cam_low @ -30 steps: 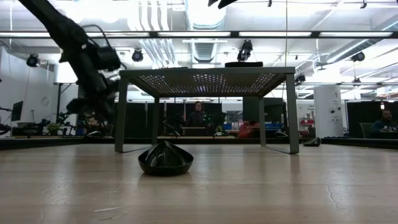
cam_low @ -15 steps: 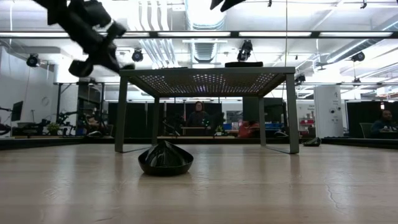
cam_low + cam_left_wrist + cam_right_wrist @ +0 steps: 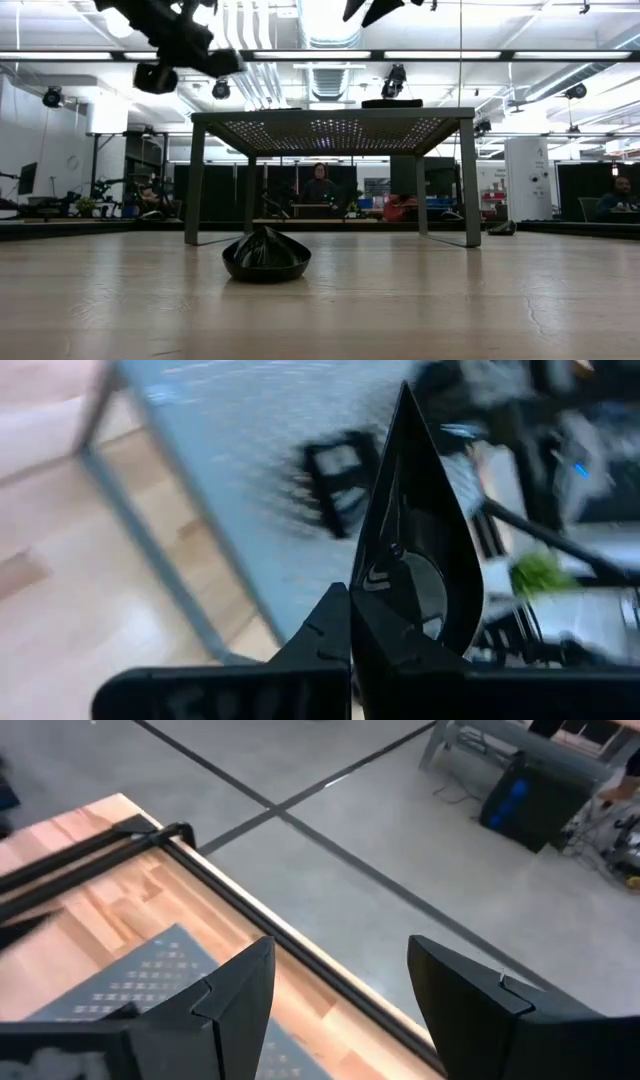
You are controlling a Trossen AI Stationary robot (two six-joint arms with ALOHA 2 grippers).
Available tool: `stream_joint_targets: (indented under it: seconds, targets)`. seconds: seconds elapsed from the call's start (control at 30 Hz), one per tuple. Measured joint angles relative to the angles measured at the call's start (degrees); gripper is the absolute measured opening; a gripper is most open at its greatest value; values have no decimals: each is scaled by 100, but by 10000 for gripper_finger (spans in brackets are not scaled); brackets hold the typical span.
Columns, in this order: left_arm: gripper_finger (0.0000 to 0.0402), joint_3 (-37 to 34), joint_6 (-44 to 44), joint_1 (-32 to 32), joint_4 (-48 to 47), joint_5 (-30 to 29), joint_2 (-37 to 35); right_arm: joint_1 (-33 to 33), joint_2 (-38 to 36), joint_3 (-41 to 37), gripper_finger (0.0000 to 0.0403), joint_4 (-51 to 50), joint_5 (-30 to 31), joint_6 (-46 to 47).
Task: Pick & Place Mini shaped plates
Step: Put the black drop shaped plate on the shelf
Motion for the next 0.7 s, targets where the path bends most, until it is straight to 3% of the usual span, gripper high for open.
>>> stream_joint_targets:
  seconds: [0.1, 0.27, 0.43, 0.7]
  targets:
    - [0, -2, -387, -29, -169, -298, 137, 111, 0, 0, 224, 12, 0, 66]
    - [0, -2, -393, -359, -229, -64, 254, 168, 0, 0, 224, 13, -7, 38]
    - [0, 8, 119, -840, -105, 278, 429, 160, 0, 0, 224, 13, -9, -173]
    - [0, 518, 510, -1083, -202, -38, 1352, 261, 0, 0, 224, -364, -24, -273]
